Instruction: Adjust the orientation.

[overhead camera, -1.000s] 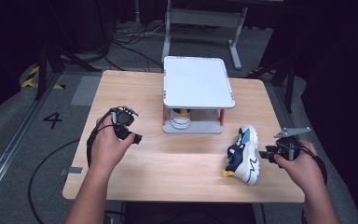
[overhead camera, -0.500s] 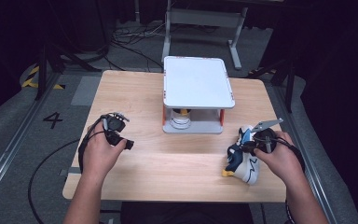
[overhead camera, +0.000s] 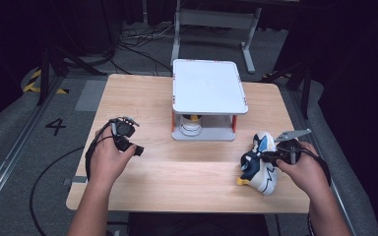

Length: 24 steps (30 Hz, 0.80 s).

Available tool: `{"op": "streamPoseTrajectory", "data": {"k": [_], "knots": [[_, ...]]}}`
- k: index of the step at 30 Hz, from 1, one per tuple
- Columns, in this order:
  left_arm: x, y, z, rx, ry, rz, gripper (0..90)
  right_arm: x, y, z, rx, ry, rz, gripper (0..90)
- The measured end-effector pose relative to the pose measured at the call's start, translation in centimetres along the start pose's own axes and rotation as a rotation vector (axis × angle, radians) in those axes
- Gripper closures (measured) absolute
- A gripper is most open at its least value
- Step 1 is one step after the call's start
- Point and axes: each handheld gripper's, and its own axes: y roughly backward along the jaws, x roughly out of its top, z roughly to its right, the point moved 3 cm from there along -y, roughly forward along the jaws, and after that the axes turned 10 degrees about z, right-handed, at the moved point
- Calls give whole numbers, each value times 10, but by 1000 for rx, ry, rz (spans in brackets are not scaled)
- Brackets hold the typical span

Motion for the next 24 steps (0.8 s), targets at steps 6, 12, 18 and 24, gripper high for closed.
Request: {"op": "streamPoseTrajectory", "data": {"k": [6, 12, 18, 24], "knots": [[8, -5, 6, -17, -20, 1, 272, -16, 16, 15, -34, -65, -40, 748], [15, -10, 10, -24, -36, -3, 272, -30, 28, 30, -115, -70, -107, 753], [17, -11, 11, -30, -43, -4, 271, -44, 31, 45, -149, -104, -151, 738], [16, -7, 8, -24, -33, 6, 270, -59, 30, 60, -222, -109, -220, 633]]}}
